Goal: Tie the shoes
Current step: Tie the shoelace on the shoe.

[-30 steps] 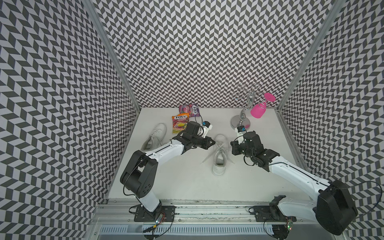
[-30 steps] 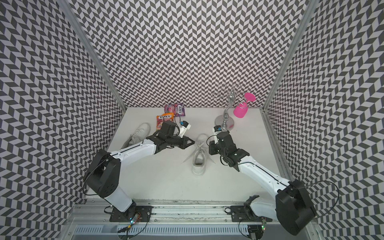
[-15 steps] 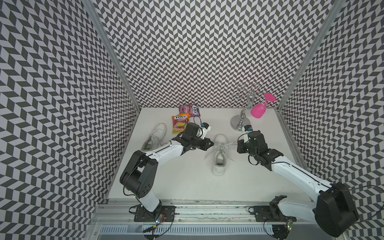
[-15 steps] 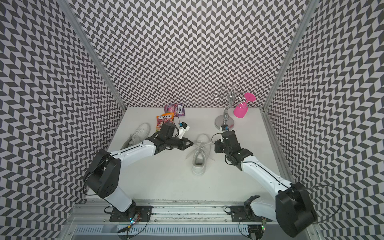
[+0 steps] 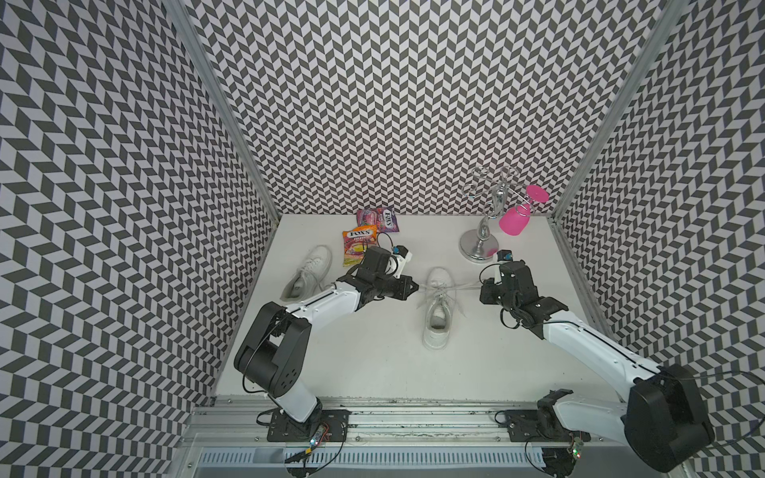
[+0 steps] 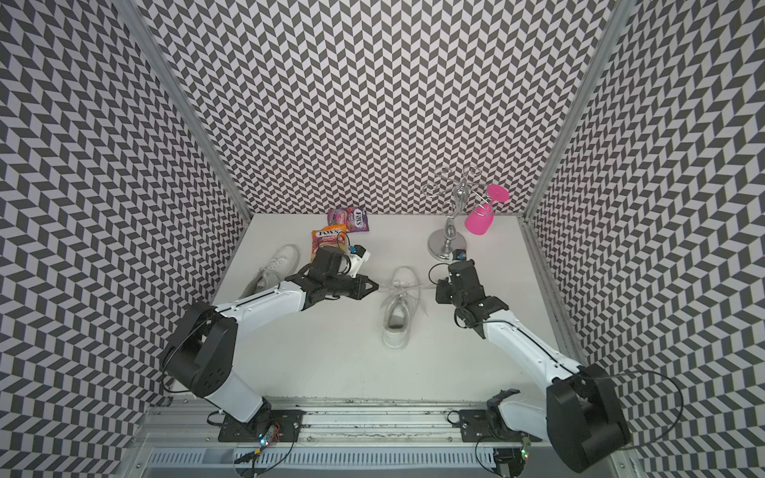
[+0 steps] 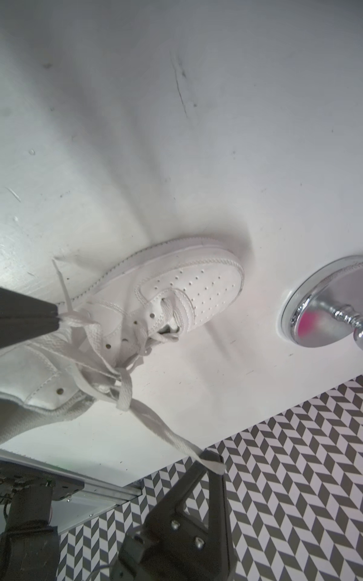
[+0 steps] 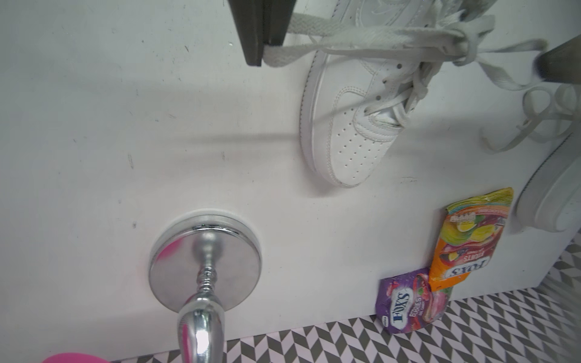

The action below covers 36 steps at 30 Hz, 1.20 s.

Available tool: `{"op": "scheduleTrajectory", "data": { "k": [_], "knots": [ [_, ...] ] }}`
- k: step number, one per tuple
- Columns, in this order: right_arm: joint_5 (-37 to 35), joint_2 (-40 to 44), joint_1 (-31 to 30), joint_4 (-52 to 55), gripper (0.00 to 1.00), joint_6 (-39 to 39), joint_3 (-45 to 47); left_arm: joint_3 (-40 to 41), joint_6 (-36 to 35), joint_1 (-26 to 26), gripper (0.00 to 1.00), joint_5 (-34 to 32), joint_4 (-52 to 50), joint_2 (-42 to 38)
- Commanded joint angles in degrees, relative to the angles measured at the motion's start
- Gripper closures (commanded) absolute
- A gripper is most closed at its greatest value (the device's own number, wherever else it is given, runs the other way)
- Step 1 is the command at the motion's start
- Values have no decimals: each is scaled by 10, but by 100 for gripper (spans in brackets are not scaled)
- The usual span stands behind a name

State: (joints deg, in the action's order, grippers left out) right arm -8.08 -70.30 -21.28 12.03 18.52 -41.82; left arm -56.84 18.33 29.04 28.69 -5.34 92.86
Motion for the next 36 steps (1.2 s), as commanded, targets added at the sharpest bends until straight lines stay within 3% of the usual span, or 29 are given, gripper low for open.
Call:
{"op": "scheduleTrajectory", "data": {
  "k": [1, 16, 36],
  "knots": [
    [-26, 1, 14, -3, 100, 21, 14, 16, 17, -12, 100, -18, 28, -27],
    [-54, 5, 32, -8, 100, 42, 40, 71, 40, -68, 100, -50, 52, -77],
    [-56, 6, 50, -10, 100, 33, 39, 72, 40, -77, 100, -36, 57, -80]
  ]
}}
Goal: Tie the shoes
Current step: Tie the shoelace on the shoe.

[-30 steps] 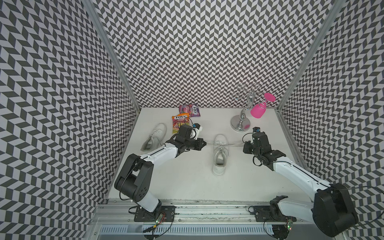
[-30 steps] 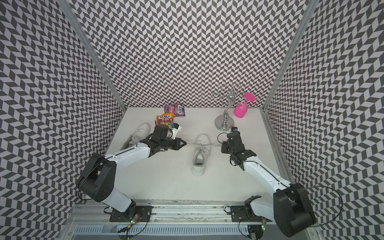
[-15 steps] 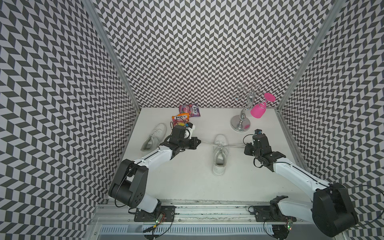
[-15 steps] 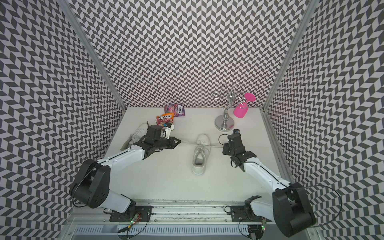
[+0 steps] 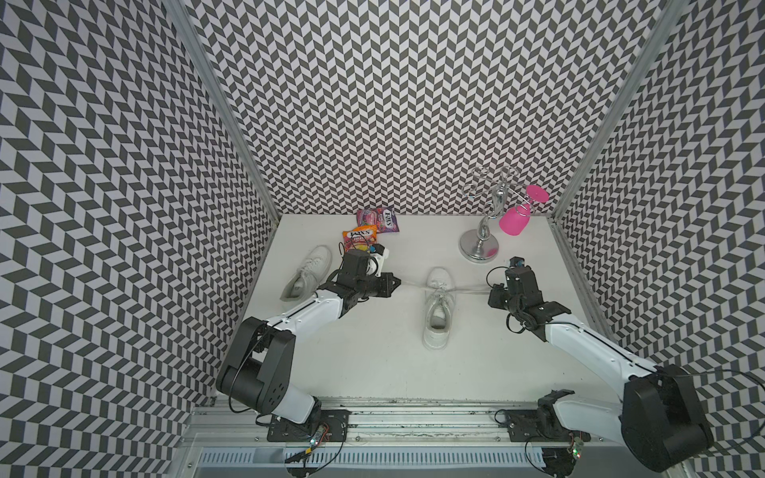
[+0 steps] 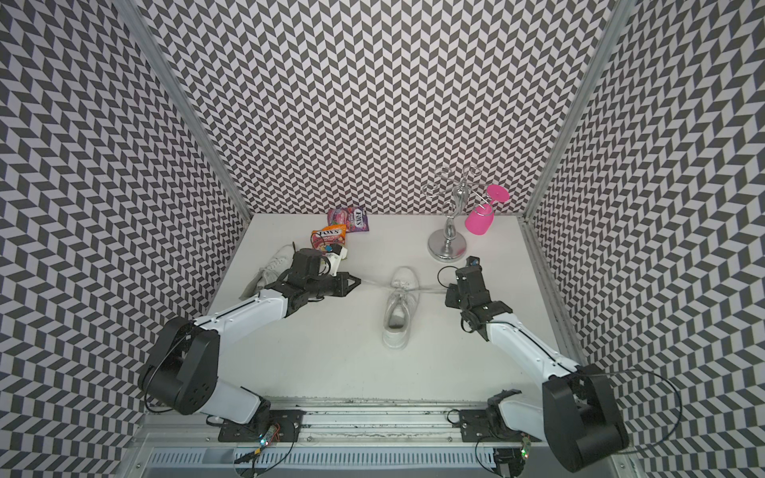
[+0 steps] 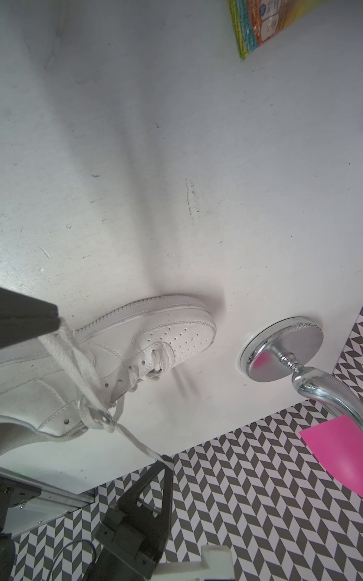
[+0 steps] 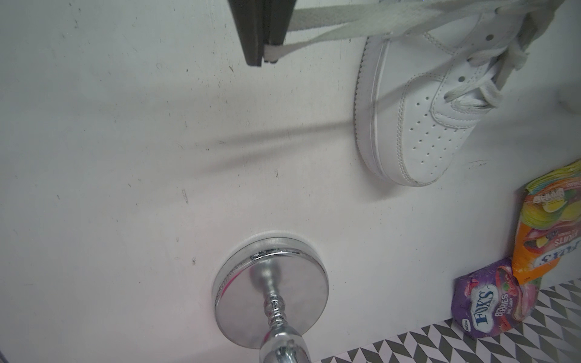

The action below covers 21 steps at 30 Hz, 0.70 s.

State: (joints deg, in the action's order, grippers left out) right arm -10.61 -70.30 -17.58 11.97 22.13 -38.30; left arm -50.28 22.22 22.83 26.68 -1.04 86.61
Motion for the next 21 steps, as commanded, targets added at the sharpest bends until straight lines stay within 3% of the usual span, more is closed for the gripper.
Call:
{"op": "scheduleTrajectory", "data": {
  "k": [1, 5, 8, 10, 13, 16, 21],
  "knots": [
    [-29, 5, 13, -9, 100, -3, 4, 7, 1, -15, 100, -14, 14, -18],
    [-15, 6, 13, -13, 100, -8, 4, 7, 1, -15, 100, -9, 19, -19],
    [44, 21, 13, -34, 100, -25, 7, 10, 16, -15, 100, 7, 31, -22],
    [103, 47, 13, -54, 81, -35, 11, 12, 20, -15, 80, 14, 39, -33],
    [132, 93, 13, -51, 42, -32, 5, 18, 23, -21, 58, -2, 42, -70],
    [155, 139, 13, -46, 26, -27, -7, 37, 30, -32, 44, -32, 48, -130],
    [184, 177, 4, -13, 11, -13, -29, 61, 33, -46, 35, -75, 39, -226]
  ]
}}
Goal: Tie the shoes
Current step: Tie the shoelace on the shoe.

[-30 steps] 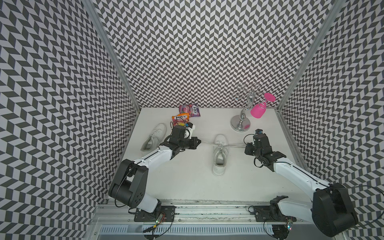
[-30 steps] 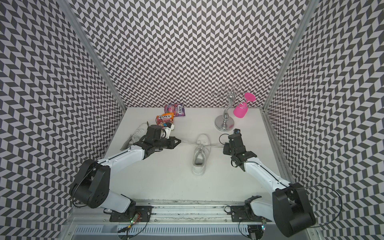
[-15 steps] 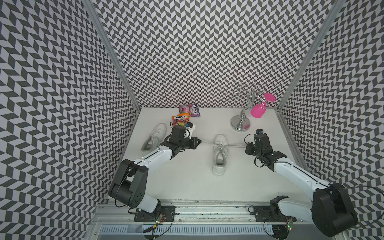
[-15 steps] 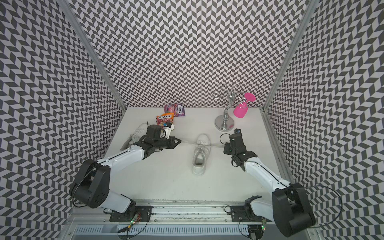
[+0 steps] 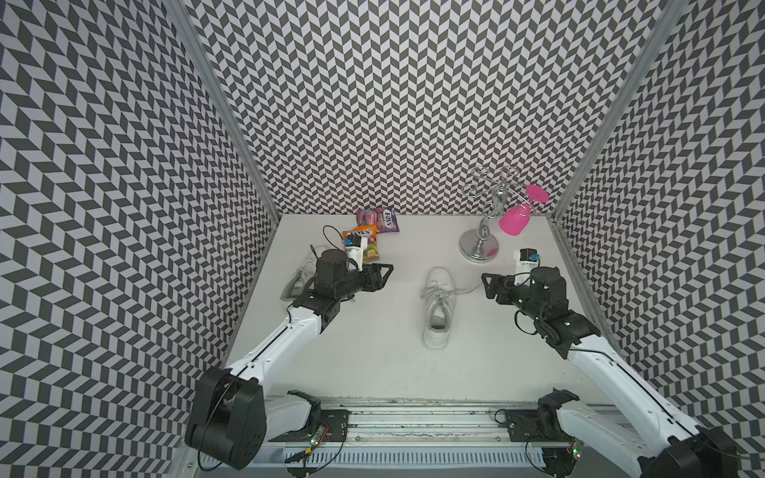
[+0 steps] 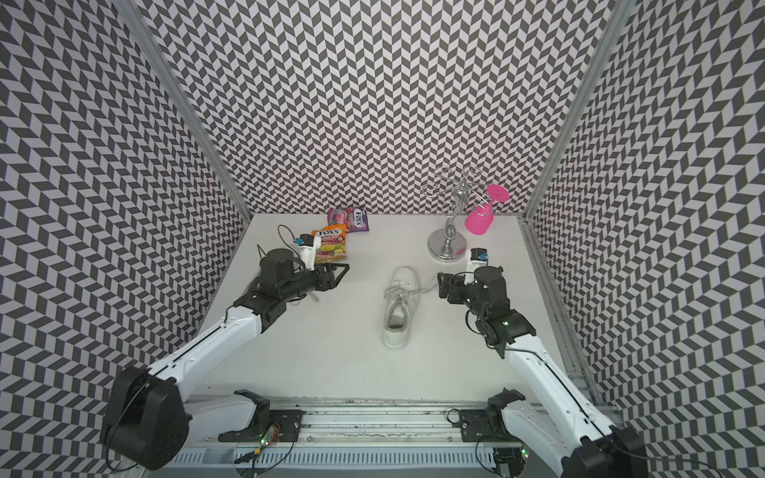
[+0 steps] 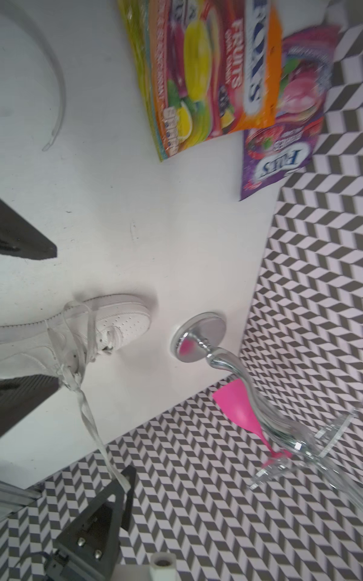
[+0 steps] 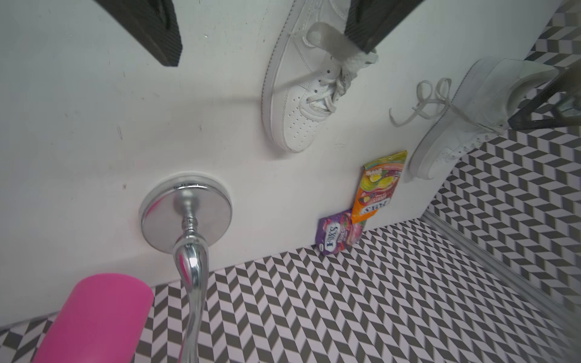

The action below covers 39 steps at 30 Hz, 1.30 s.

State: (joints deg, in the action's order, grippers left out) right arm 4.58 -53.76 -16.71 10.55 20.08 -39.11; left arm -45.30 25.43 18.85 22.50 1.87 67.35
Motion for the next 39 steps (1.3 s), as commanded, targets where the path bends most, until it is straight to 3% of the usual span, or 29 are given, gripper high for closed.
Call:
{"op": "scheduleTrajectory", "data": {
  "k": [1, 5, 9, 16, 24, 27, 32, 39],
  "knots": [
    [31, 14, -13, 10, 9, 7, -23, 15, 3, -7, 34, -43, 7, -49],
    [8, 10, -66, 20, 10, 18, -19, 31, 19, -17, 29, -90, 3, -103],
    [25, 2, -105, 34, 14, 18, -26, 33, 21, -36, 26, -97, -12, -140],
    [21, -1, -129, 233, 9, 10, -106, 32, 22, -47, 26, -85, -18, -142],
    [-12, 76, -133, 311, 13, 19, -151, 43, 30, -52, 26, -72, -9, -142],
    [39, 66, -133, 316, 14, 4, -147, 45, 32, -52, 26, -66, -7, -138],
    [57, 24, -134, 250, 20, 15, -103, 52, 41, -54, 25, -56, 3, -129],
    [9, -112, -193, 120, 28, 53, -77, 62, 49, -58, 25, -58, 8, -127]
  ]
}}
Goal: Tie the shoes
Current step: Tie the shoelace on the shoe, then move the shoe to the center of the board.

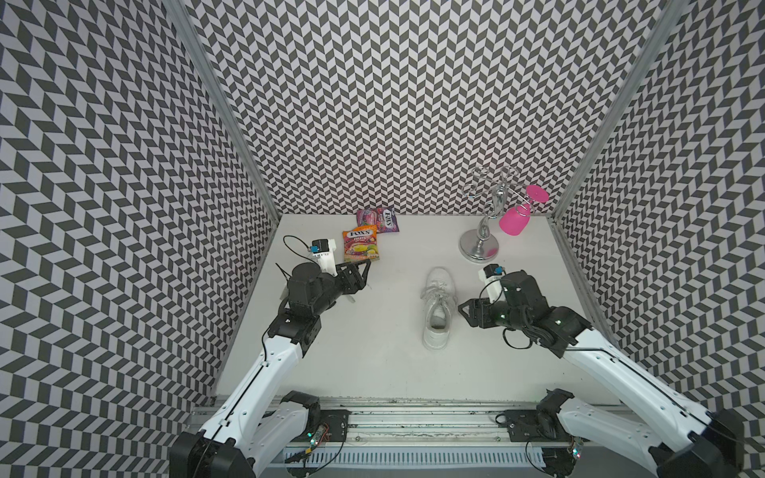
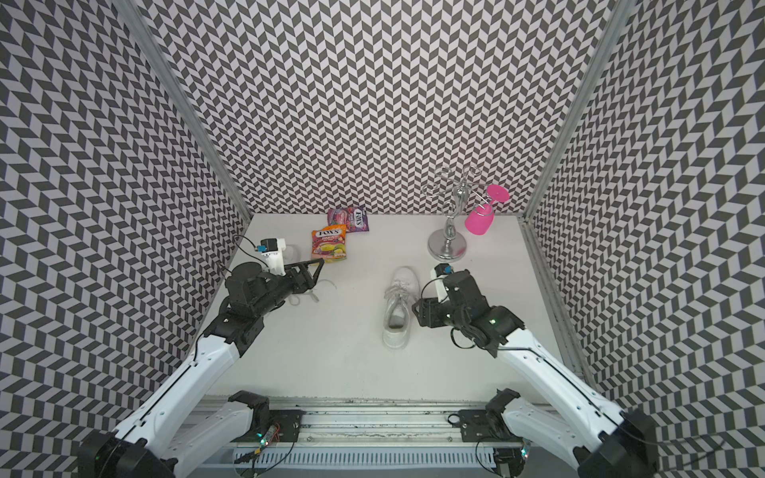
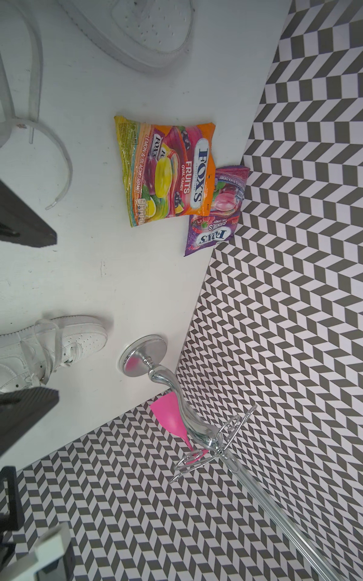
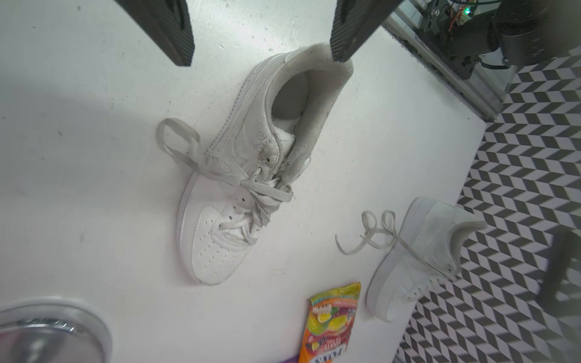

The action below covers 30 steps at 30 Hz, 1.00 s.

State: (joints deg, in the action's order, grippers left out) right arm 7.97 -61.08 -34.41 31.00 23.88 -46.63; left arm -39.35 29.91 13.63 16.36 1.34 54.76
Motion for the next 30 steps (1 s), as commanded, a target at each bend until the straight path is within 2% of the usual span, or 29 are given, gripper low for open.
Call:
{"op": "scheduleTrajectory", "data": {
  "k": [1, 6, 9, 13, 17, 18, 21, 23, 27, 30],
  "knots": [
    [-39, -65, -21, -90, 30, 14, -6, 2, 4, -8, 25, -3, 10, 0],
    [-64, -158, -47, -132, 33, 10, -13, -2, 12, -24, 23, -23, 0, 2],
    [-91, -183, -50, -138, 39, 8, -12, -9, 13, -37, 23, -28, -8, 1],
    [-135, -188, -50, -155, 65, -4, -9, -20, 3, -53, 22, -46, -22, 4],
    [-206, -211, -44, -129, 96, -36, -42, -40, -21, -67, 21, -102, -59, 11],
    [-224, -215, -40, -128, 100, -49, -49, -47, -31, -70, 21, -119, -67, 13],
    [-253, -223, -16, -144, 100, -91, -71, -65, -56, -80, 20, -165, -91, 25],
    [-247, -235, 7, -165, 100, -130, -89, -77, -68, -93, 20, -187, -107, 35],
    [-244, -291, 47, -180, 100, -183, -152, -89, -71, -123, 20, -203, -125, 59],
    [-213, -338, 75, -200, 100, -203, -188, -88, -71, -152, 19, -197, -125, 73]
  ]
}}
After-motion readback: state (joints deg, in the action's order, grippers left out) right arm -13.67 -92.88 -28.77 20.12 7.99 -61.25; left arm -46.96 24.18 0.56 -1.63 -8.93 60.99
